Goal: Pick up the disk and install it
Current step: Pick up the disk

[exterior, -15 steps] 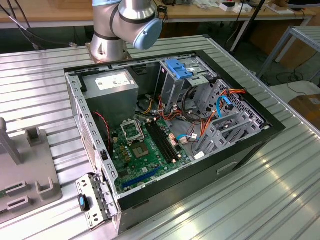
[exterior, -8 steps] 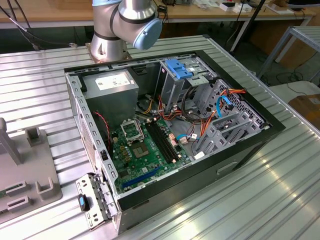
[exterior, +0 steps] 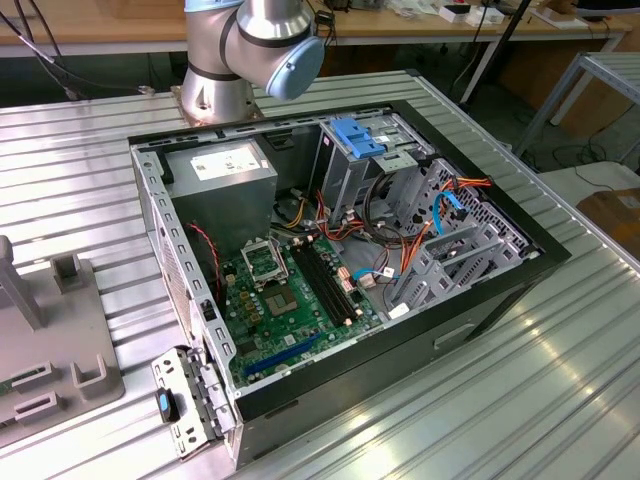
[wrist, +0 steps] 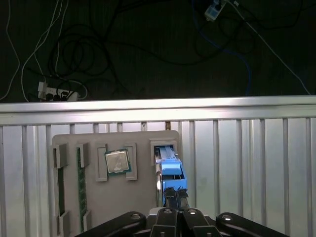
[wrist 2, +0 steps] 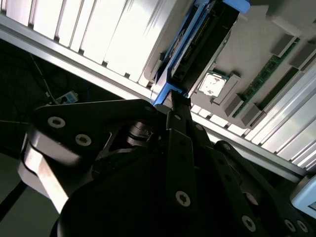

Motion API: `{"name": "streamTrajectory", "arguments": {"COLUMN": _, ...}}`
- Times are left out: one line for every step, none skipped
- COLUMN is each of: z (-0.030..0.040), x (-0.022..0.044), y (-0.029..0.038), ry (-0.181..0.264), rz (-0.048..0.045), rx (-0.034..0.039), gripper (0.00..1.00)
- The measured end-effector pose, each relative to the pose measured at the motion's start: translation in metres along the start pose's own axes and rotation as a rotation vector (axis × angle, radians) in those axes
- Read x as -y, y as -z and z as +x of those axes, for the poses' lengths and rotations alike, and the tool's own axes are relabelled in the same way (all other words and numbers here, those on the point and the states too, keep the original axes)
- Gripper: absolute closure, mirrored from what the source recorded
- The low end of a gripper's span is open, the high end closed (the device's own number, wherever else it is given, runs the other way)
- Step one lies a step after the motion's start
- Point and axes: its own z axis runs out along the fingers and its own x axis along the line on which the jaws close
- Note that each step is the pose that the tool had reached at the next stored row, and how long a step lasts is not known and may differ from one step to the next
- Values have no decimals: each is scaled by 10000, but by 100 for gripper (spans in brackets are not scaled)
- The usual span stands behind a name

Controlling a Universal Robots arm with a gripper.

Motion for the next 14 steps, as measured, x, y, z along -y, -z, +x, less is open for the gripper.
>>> {"name": "streamTrajectory", "arguments": {"z": 0, "x": 0, "y": 0, "ry": 0, "rz": -1, "rx": 0, "gripper": 89}}
{"name": "streamTrajectory", "arguments": {"z": 0, "x": 0, "y": 0, "ry": 0, "rz": -2, "rx": 0, "gripper": 89}}
{"name": "streamTrajectory", "arguments": {"z": 0, "x": 0, "y": 0, "ry": 0, "rz": -2, "rx": 0, "gripper": 89}}
{"name": "streamTrajectory", "arguments": {"z": 0, "x": 0, "y": 0, "ry": 0, "rz": -3, "rx": 2, "gripper": 89}}
{"name": "streamTrajectory", "arguments": {"z": 0, "x": 0, "y": 0, "ry": 0, "rz": -3, "rx": 9, "gripper": 89}}
{"name": "streamTrajectory", "arguments": {"z": 0, "x": 0, "y": 0, "ry": -1, "rz": -4, "rx": 17, "gripper": 83}}
{"name": "streamTrajectory", "arguments": {"z": 1, "x": 0, "y": 0, "ry": 0, "rz": -3, "rx": 25, "gripper": 76}}
{"name": "streamTrajectory", "arguments": {"z": 1, "x": 0, "y": 0, "ry": 0, "rz": -4, "rx": 30, "gripper": 70}}
{"name": "streamTrajectory", "arguments": {"z": 2, "x": -1, "y": 0, "ry": 0, "rz": -1, "rx": 51, "gripper": 64}}
{"name": "streamTrajectory", "arguments": {"z": 2, "x": -3, "y": 0, "ry": 0, "rz": 10, "rx": 65, "gripper": 58}}
{"name": "streamTrajectory", "arguments": {"z": 2, "x": -3, "y": 0, "ry": 0, "rz": 11, "rx": 67, "gripper": 46}}
{"name": "streamTrajectory", "arguments": {"z": 2, "x": -3, "y": 0, "ry": 0, "rz": 11, "rx": 67, "gripper": 46}}
{"name": "streamTrajectory", "arguments": {"z": 2, "x": -4, "y": 0, "ry": 0, "rz": 11, "rx": 67, "gripper": 46}}
{"name": "streamTrajectory", "arguments": {"z": 3, "x": -5, "y": -23, "ry": 0, "rz": 15, "rx": 76, "gripper": 40}}
